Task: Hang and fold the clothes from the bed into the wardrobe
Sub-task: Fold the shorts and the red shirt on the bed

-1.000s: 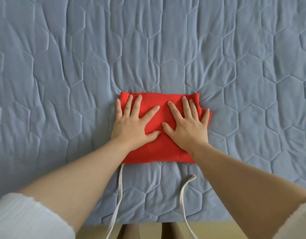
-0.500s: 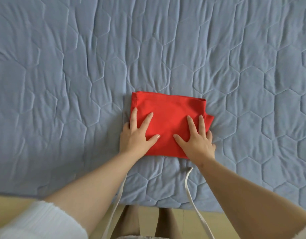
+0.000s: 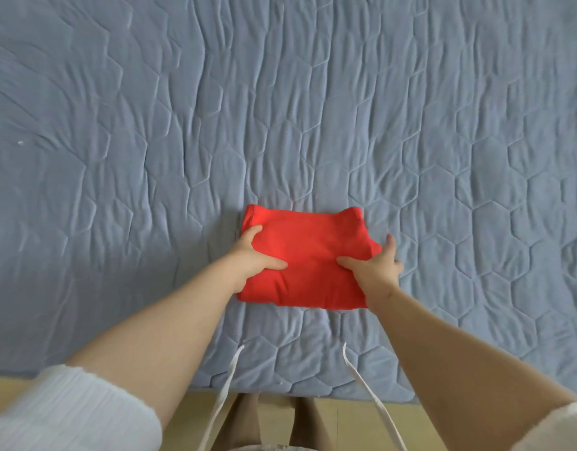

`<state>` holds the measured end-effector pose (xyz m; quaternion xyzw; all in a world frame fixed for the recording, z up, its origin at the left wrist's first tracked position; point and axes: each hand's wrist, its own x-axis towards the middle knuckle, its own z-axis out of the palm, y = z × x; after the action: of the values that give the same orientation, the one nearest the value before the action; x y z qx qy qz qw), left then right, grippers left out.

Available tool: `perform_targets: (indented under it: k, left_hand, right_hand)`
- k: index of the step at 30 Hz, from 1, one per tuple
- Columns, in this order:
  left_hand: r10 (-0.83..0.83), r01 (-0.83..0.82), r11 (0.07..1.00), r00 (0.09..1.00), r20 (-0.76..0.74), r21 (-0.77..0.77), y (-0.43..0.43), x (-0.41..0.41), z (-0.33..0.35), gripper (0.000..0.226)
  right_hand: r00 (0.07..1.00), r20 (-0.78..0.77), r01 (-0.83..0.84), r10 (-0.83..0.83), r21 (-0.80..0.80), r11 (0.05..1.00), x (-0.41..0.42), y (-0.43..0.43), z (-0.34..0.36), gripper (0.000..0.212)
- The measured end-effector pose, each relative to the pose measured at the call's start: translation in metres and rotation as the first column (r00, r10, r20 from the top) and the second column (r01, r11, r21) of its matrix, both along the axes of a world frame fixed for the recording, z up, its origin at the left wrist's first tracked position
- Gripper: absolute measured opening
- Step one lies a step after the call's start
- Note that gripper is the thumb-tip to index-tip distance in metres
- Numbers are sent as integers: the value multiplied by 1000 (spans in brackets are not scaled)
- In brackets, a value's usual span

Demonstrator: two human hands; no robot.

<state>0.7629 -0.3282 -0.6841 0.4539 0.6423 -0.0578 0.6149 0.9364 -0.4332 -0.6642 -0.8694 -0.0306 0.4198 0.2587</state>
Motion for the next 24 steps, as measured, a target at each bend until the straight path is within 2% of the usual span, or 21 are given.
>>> perform_targets:
  k: [1, 3, 5, 7, 11, 14, 16, 19, 22, 24]
  left_hand:
    - [26, -25, 999, 1000, 16, -31, 3, -5, 11, 96]
    - [75, -74, 997, 997, 21, -34, 8, -16, 34, 93]
    - [136, -135, 990, 989, 53, -29, 10, -27, 56, 90]
    - [225, -221, 974, 969, 103, -49, 12, -38, 77, 84]
    - [481, -477, 876, 857, 188, -69, 21, -52, 117, 60]
    - [635, -601, 771, 753, 173, -210, 33, -66, 162, 40]
    - [642, -585, 759, 744, 184, -286, 39, -81, 200, 33]
    - [656, -590, 752, 715, 243, -295, 47, -107, 256, 34]
    - [673, -639, 738, 677, 298, -216, 52, -139, 314, 34]
    - [686, -676, 719, 653, 320, -162, 52, -164, 351, 33]
  right_hand:
    - [992, -76, 100, -103, -45, 994, -1, 1, 10, 104]
    - [922, -294, 232, -251, -99, 968, -2, 5, 32, 85]
    - [830, -494, 215, -258, -143, 966, -3, 9, 54, 53]
    - [779, -591, 171, -209, -120, 978, -5, 17, 77, 27]
    - [775, -623, 156, -107, 24, 987, -9, 41, 120, 14]
    - [783, -621, 138, -42, 108, 985, -20, 57, 157, 6]
    - [791, -611, 114, -4, 142, 983, -31, 67, 185, 9]
    - [799, -592, 40, 101, 221, 975, -54, 86, 236, 11]
    - [792, -560, -54, 242, 331, 942, -84, 111, 288, 11]
    - [770, -527, -148, 360, 400, 904, -108, 127, 325, 29]
